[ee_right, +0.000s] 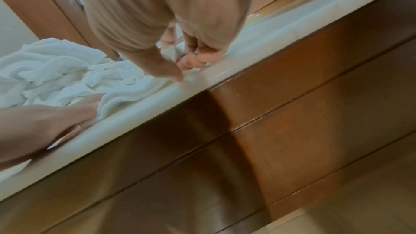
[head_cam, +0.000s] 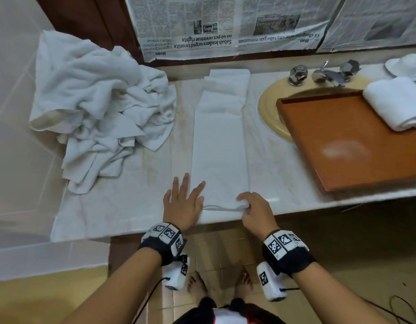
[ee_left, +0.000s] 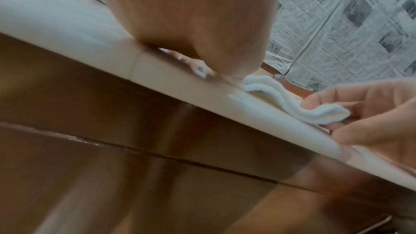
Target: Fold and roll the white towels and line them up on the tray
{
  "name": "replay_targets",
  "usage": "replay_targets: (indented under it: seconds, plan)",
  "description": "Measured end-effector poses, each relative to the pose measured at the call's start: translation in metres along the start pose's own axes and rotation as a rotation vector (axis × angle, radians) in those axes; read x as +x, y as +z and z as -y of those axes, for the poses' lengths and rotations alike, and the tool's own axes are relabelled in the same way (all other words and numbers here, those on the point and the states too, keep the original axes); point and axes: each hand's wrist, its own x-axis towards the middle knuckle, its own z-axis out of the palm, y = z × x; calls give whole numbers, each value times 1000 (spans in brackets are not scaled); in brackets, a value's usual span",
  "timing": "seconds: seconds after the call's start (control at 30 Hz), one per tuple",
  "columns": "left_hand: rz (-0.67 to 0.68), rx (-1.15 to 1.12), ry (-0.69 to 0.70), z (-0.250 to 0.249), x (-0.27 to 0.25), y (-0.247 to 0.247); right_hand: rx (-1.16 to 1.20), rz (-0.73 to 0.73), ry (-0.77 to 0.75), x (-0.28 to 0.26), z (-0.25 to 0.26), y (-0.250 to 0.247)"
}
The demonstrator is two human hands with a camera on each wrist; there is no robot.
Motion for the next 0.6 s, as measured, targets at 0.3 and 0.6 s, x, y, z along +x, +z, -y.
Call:
replay_targets:
  seconds: [0.3,0.6]
  plan:
    - [-178,-135,122,-54,-5,0,6,-38,-77,13,-13,-29]
    - [-237,-242,367,-47,1,15,-56,-102,-61,14,-33,-53]
